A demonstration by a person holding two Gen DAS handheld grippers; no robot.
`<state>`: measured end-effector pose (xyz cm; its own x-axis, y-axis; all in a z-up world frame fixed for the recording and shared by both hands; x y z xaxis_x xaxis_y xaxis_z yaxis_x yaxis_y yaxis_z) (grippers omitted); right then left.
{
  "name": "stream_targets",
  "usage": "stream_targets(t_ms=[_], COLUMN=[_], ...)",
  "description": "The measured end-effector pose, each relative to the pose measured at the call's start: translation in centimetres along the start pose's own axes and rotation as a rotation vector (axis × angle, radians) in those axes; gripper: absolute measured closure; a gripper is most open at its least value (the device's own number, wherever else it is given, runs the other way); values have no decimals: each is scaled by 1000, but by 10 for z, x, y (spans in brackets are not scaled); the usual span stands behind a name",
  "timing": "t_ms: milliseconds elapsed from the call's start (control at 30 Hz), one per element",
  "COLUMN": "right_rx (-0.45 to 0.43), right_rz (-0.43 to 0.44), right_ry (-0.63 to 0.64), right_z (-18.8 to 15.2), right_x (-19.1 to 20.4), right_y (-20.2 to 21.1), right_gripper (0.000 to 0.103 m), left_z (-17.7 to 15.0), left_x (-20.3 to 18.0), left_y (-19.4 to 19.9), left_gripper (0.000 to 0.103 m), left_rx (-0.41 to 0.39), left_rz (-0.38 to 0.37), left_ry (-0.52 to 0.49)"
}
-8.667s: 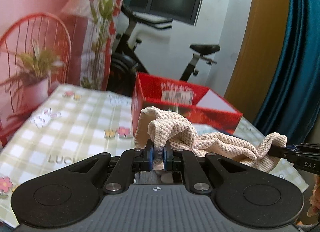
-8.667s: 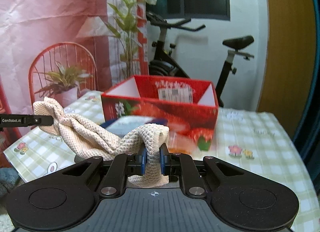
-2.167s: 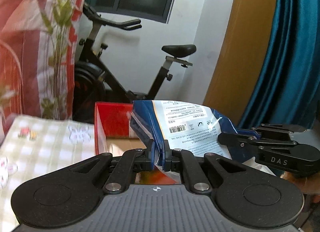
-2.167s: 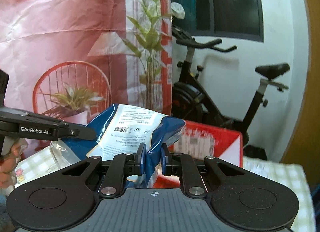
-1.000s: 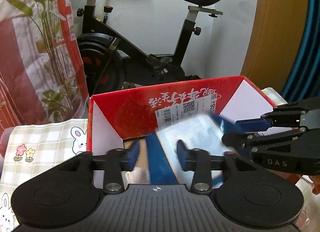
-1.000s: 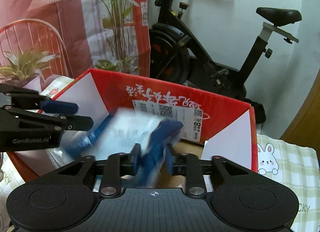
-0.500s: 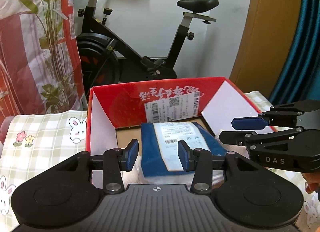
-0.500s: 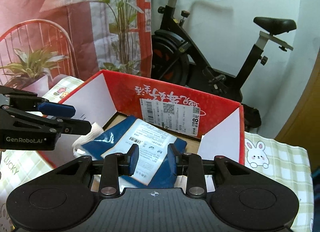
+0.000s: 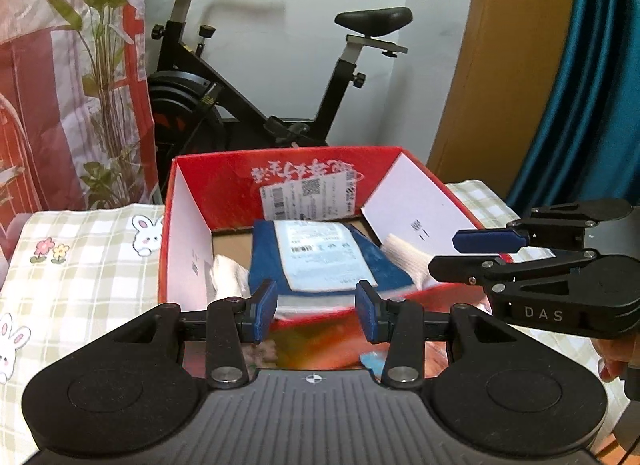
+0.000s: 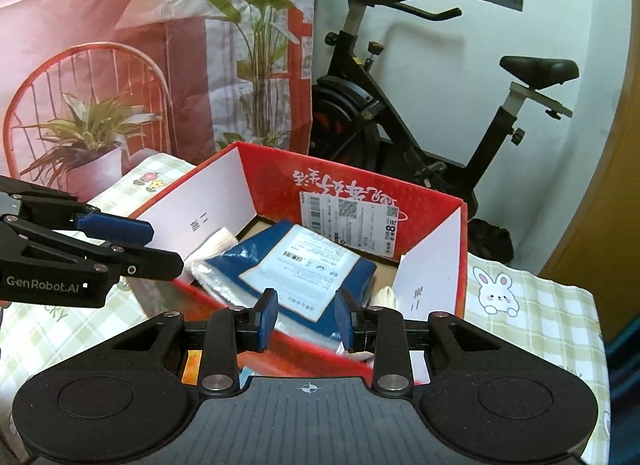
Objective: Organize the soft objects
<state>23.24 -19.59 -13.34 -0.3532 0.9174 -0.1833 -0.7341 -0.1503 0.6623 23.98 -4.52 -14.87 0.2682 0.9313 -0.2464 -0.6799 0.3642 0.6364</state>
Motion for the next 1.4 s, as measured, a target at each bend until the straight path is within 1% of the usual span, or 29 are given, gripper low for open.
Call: stream_targets(t_ms=[200, 400, 667, 733, 867, 933, 1100, 1133, 1300, 1400], right_rx=[1, 6, 37, 43, 56, 58, 54, 55, 51, 49], right_rz=[-9, 0, 29, 37, 47, 58, 88, 97, 131, 155], right_ry=[12, 24, 2, -5, -20, -35, -63, -70, -102, -127], right_z=[-11, -25, -58, -67, -82, -89, -98, -100, -104, -107], right_x=[10, 20, 26, 26, 24, 22, 19, 19, 16, 13], right_y=[19, 30, 33, 33, 31, 29, 23, 21, 15, 11], right_gripper=[74, 74, 73, 68, 62, 56, 48, 45, 42, 40], left_z=[-17, -31, -47, -52, -59, -61, -66, -67, -70, -72], left_x=[-5, -10, -18, -21, -25, -27, -29, -29, -28, -29], left_y=[10, 17, 11, 9, -1, -7, -24, -28, -44, -50], left_gripper=[58, 58, 58, 58, 58, 58, 58, 58, 58, 58], left_rx=[8, 25, 69, 80, 104, 115, 158, 167, 208, 222], left_rz=[-15, -32, -81, -90, -104, -113, -138, -142, -174, -187], left_ry=[4, -7, 2, 4, 9, 16, 45, 54, 114, 132])
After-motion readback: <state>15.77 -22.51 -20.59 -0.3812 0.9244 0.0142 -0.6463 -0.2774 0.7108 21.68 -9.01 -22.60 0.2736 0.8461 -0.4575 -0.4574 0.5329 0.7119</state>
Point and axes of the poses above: each gripper's, at about its wrist camera, not at the fingertips, and y roughly against the way its jaws point, x to its left, z to its top, the point moved 3 cm from there along -y, roughly the way its jaws point, and after that the axes turned 13 degrees about y, right-handed, at the moved point
